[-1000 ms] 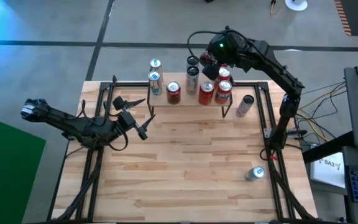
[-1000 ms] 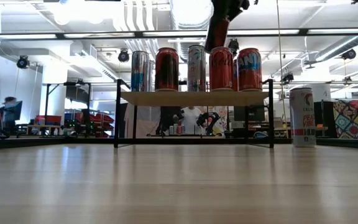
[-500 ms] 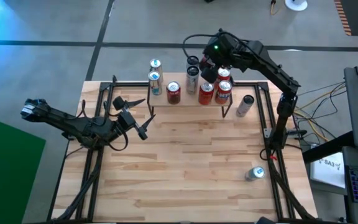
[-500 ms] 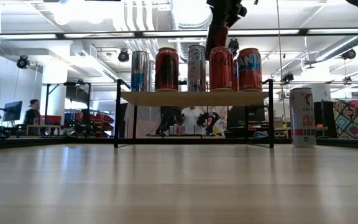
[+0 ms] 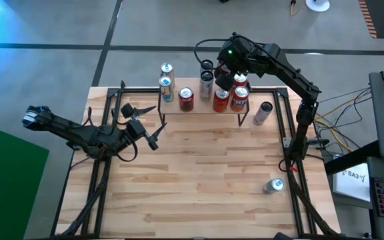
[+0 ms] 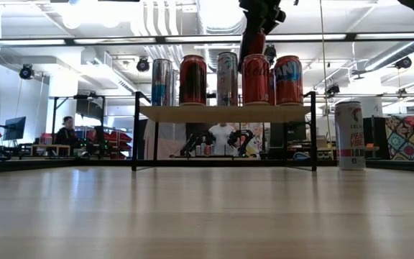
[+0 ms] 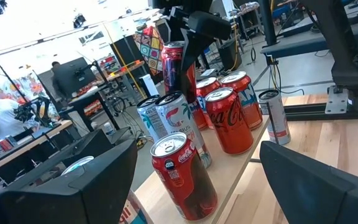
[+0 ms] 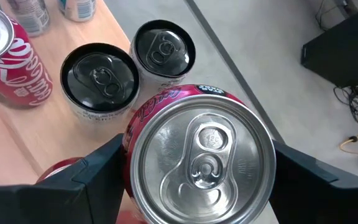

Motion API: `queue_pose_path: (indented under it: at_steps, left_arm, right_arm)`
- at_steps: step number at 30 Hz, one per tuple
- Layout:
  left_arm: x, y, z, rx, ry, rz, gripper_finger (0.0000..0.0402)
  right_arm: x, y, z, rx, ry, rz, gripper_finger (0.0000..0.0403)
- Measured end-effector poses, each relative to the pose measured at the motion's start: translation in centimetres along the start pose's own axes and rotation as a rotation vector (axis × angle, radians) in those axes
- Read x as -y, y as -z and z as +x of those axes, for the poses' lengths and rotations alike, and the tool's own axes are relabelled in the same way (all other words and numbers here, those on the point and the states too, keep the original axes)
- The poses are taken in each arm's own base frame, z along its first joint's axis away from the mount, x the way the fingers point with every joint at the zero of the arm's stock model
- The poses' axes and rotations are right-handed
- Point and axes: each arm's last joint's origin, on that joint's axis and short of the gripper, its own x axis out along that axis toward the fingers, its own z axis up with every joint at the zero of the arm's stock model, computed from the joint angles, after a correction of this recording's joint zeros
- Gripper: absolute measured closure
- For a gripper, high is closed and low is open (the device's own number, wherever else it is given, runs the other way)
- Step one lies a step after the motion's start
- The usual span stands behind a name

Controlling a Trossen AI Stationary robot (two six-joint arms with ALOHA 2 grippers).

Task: Place canned beverage on shelf
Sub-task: Put the red soda can on the shelf

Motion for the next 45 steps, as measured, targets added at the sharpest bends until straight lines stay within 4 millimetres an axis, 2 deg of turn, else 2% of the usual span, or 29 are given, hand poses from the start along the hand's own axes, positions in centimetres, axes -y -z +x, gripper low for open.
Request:
queue_pose_path:
  at_steps: [45]
  left_arm:
    - [0.0, 0.0, 0.0, -0.001, 0.000, 0.001, 0.0077]
  right_arm:
    - [-1.3, 0.9, 3.0, -0.091, -0.055, -0.023, 0.0106]
